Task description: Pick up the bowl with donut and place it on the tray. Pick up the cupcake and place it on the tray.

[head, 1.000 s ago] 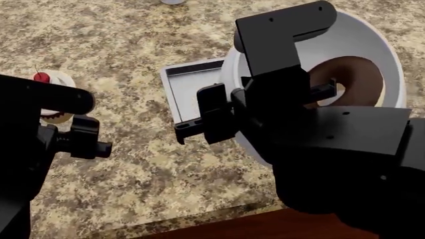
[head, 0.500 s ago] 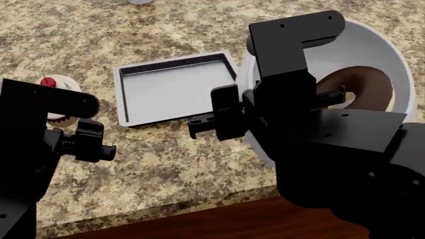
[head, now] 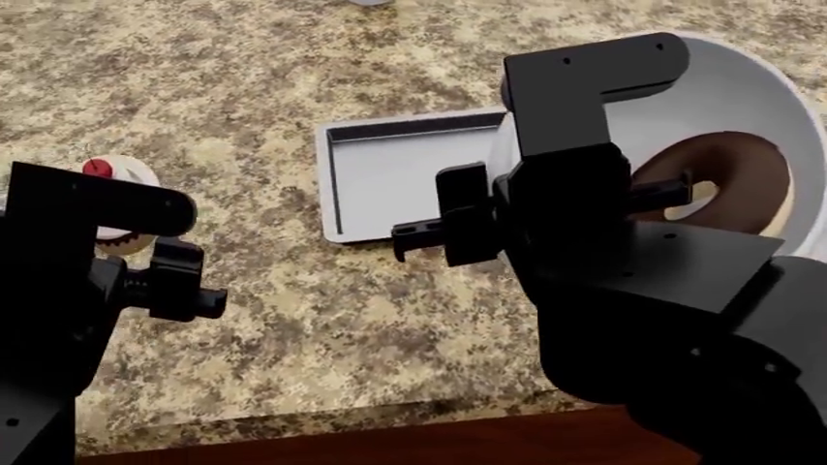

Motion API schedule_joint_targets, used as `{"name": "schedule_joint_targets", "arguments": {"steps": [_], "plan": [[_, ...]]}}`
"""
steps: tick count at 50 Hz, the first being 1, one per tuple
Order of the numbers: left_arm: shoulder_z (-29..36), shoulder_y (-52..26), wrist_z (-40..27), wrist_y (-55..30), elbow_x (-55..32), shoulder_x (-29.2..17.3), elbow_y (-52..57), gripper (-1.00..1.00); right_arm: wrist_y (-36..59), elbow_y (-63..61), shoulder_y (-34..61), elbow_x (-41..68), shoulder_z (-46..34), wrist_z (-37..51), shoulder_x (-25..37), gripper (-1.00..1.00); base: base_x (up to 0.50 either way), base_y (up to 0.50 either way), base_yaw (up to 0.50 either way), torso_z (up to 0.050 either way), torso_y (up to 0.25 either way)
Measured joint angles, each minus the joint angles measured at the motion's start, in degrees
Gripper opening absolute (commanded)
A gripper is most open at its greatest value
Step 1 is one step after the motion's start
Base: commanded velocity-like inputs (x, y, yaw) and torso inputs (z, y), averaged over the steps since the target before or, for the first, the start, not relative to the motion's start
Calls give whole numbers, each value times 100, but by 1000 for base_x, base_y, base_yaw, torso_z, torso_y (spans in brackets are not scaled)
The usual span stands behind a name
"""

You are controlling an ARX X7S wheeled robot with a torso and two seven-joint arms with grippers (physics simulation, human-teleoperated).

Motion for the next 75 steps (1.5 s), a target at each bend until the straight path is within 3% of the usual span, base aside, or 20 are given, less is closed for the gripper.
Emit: {"name": "schedule_joint_targets", "arguments": {"steps": [39,60,75], "plan": [[129,-21,-117,14,-121,-37,-28,-100,124,-345,-4,569,121,-350,76,-100,0,0,500,0,1],[206,-18,-181,52,-182,-46,-60,-100,131,-698,80,820,168,-721,86,-100,376,-359,0,0,1],[189,-28,-232,-144,-250,-86,217,-100,162,-705,182,1048,288,-461,78,-100,37,-298,0,0,1]]}}
